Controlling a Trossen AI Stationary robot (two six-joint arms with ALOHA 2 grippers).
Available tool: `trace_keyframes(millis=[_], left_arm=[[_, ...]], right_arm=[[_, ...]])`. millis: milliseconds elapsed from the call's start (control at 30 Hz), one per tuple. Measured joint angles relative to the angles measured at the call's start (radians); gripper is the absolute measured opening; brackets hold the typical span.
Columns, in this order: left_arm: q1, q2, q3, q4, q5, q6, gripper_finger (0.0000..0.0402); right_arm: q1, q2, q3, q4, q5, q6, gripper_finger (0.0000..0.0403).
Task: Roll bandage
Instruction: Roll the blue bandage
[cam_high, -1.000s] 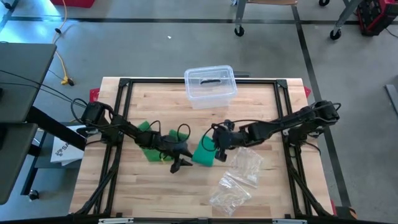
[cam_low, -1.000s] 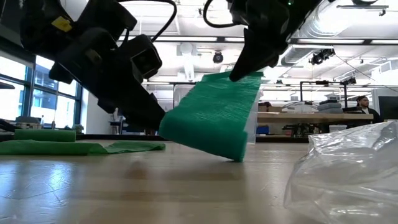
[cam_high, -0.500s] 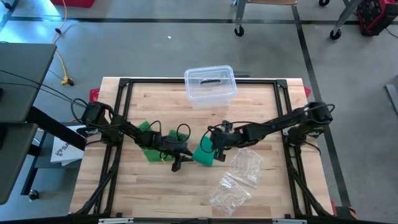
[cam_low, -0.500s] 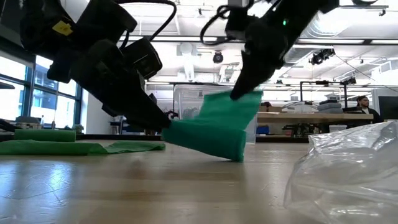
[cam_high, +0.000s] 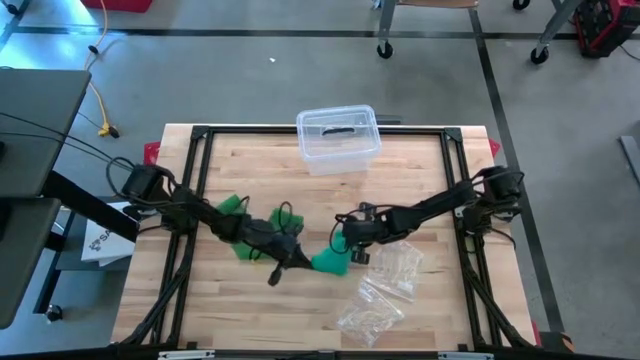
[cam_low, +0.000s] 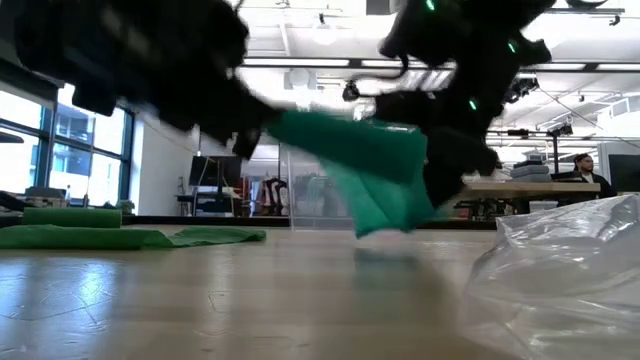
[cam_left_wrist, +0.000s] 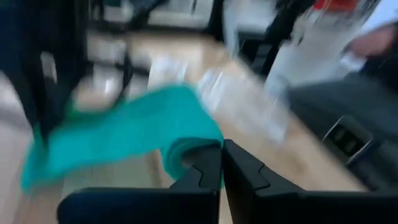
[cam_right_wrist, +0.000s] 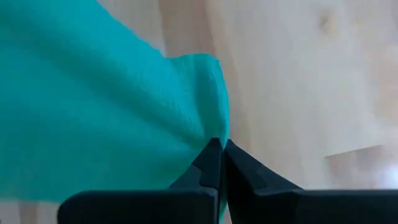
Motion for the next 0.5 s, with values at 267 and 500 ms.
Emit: trace_keyframes(millis=[267, 500], left_arm=[[-0.015, -0.097, 0.001, 0.244, -0.075, 0.084, 0.0], [-0.014, -0.096, 0.001, 0.498, -0.23, 0.144, 0.0]], right_arm=[[0.076, -0.009, -0.163, 0.365, -0.096, 0.065, 0.0], [0.189, -0.039, -0.028, 0.256, -0.014, -0.005, 0.0]])
